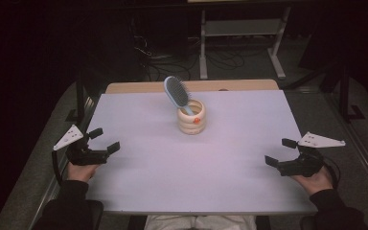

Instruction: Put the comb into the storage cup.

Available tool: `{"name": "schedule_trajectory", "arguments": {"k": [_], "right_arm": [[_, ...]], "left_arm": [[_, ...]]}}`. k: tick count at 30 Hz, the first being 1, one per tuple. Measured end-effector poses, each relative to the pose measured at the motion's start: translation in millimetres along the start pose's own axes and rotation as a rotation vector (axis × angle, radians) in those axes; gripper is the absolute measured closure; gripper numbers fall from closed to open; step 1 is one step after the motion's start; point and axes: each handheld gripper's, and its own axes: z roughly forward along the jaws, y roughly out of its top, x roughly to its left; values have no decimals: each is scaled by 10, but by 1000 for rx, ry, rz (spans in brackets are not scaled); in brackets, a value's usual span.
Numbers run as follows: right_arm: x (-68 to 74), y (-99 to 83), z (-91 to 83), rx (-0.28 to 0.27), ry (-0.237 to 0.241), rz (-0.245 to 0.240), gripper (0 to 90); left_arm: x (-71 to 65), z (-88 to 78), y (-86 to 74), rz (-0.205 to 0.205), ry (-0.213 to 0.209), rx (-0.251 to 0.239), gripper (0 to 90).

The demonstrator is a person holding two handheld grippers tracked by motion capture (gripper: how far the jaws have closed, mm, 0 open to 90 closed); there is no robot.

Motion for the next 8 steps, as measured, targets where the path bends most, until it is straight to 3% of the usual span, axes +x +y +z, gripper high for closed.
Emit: {"name": "schedule_trajectory", "arguments": {"k": [8], "right_arm": [[-12,-4,-2,-1,2,5,0]], "left_arm": [[-20,-61,-67,14,1,28,0]]}}
